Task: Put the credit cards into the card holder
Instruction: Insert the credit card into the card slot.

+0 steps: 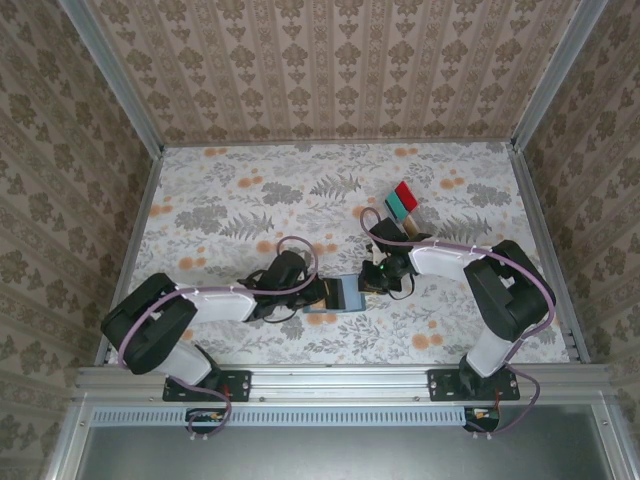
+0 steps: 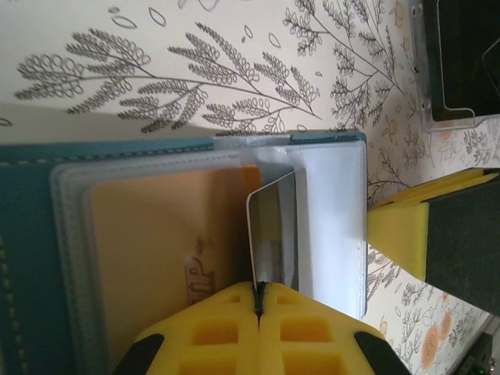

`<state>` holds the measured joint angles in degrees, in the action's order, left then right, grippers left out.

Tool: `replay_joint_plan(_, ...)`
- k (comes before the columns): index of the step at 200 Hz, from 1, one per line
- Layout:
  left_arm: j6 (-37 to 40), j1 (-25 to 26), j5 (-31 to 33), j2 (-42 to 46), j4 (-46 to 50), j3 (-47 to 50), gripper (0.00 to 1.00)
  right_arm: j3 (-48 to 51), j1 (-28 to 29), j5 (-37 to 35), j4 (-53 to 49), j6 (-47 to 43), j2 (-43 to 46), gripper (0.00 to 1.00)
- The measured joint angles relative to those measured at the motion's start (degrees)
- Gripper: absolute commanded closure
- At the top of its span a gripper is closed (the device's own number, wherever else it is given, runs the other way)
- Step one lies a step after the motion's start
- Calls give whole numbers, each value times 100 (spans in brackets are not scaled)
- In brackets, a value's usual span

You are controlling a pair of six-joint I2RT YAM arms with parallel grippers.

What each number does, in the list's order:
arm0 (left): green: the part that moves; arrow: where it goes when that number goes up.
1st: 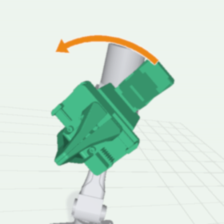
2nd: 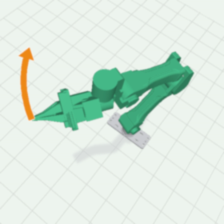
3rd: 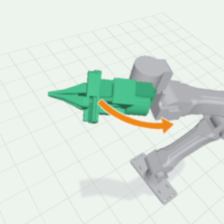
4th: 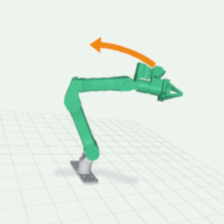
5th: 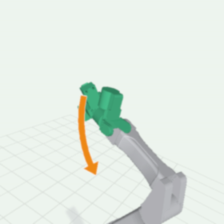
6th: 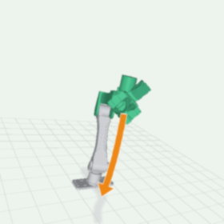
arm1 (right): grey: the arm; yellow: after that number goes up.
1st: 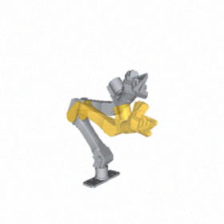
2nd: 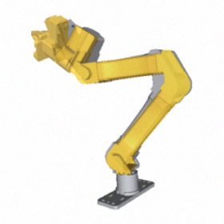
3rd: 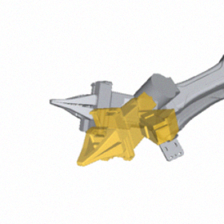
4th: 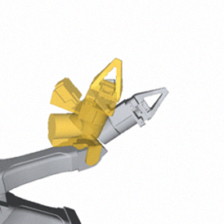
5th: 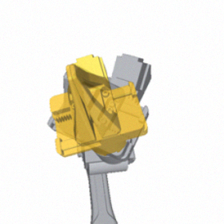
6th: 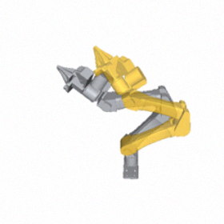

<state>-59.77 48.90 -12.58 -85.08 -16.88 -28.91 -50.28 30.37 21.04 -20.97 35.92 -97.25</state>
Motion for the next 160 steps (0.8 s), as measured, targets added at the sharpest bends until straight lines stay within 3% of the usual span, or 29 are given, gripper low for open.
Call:
replay_joint_plan(110, -39, 199, 297, -229, 540, -501, 99, 33, 0, 35, 70, 15, 0, 85)
replay_joint_plan(160, -247, 284, 494, -389, 439, -551, 90, 50, -11, 59, 107, 28, 0, 85)
